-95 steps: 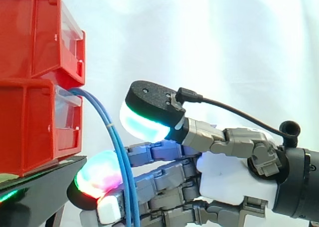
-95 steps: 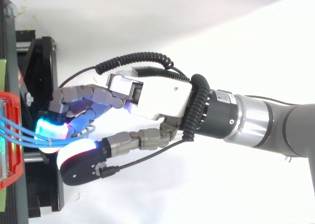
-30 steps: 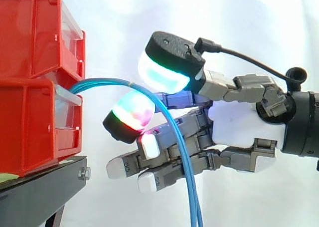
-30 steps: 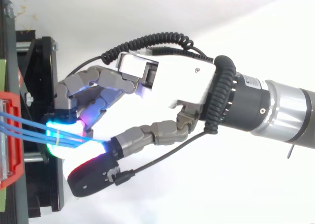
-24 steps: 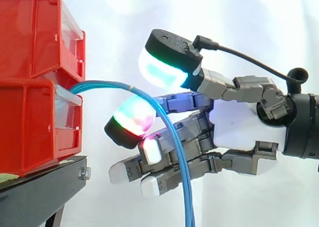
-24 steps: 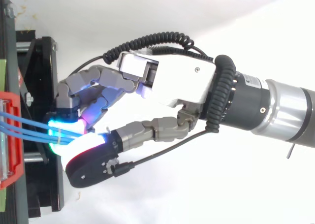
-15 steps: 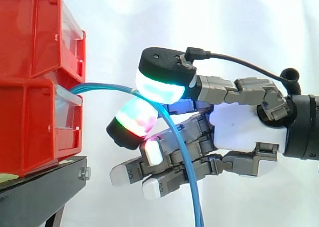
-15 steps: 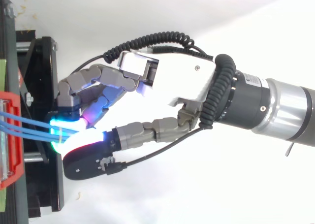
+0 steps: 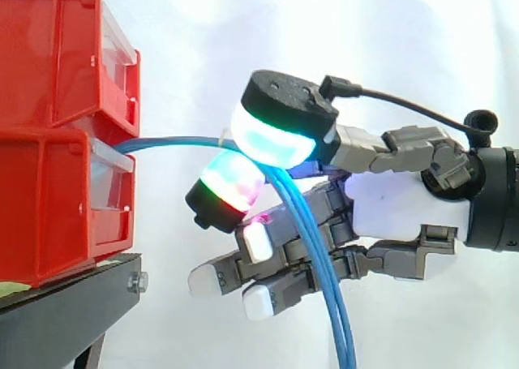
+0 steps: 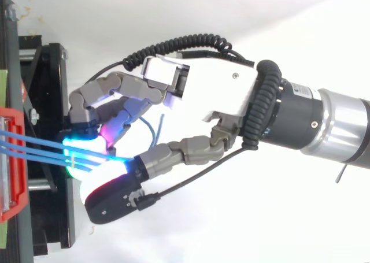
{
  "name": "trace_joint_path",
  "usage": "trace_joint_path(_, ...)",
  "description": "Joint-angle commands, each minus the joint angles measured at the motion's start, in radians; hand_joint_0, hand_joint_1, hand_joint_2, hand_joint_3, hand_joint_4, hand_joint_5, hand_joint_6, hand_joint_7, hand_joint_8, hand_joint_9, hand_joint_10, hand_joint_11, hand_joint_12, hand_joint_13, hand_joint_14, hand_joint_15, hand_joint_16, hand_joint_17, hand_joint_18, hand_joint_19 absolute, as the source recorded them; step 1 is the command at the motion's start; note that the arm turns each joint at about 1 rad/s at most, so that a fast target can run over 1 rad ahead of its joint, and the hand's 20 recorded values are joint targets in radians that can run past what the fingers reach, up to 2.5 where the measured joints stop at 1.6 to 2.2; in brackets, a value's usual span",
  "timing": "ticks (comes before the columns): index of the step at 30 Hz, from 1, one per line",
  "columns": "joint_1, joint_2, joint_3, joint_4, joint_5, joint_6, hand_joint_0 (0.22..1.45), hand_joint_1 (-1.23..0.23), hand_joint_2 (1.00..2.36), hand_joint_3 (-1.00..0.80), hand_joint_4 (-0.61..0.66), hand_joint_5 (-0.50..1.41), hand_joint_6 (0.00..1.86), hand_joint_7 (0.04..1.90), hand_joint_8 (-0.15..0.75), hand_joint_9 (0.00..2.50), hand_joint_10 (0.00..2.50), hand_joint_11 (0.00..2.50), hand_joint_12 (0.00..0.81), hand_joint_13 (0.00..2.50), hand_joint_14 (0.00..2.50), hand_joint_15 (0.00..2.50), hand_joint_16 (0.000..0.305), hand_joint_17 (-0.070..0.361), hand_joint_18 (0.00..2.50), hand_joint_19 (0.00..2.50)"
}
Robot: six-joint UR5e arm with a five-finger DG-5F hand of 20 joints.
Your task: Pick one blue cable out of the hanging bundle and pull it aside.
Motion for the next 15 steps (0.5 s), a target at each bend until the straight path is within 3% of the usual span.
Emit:
trace_joint_path(1, -0.002, 0.003, 0.0, -0.028, -0.004, 0.0, 0.6, -0.94, 1.0, -0.5, 0.13, -0.14, 0.93, 1.23, 0.297, 1.03, 0.02, 0.76, 0.338, 0.72, 0.01, 0.31, 0.048, 0.108, 0.81, 0.38)
trace_joint_path(5, -0.002, 0.004, 0.0, -0.031, -0.011, 0.0, 0.49, -0.91, 1.0, -0.5, 0.16, -0.13, 0.93, 1.15, 0.32, 1.06, 0.02, 0.76, 0.359, 0.74, 0.01, 0.31, 0.052, 0.117, 0.85, 0.38)
trace_joint_path(9, -0.003, 0.004, 0.0, -0.031, -0.011, 0.0, 0.41, -0.79, 1.0, -0.5, 0.19, -0.13, 0.91, 1.18, 0.347, 1.07, 0.02, 0.74, 0.4, 0.76, 0.01, 0.31, 0.06, 0.136, 0.89, 0.37)
trace_joint_path(15, -0.005, 0.003, 0.0, -0.031, -0.011, 0.0, 0.43, -0.56, 1.0, -0.5, 0.2, -0.13, 0.9, 1.19, 0.357, 1.08, 0.01, 0.74, 0.399, 0.75, 0.01, 0.32, 0.061, 0.137, 0.85, 0.41)
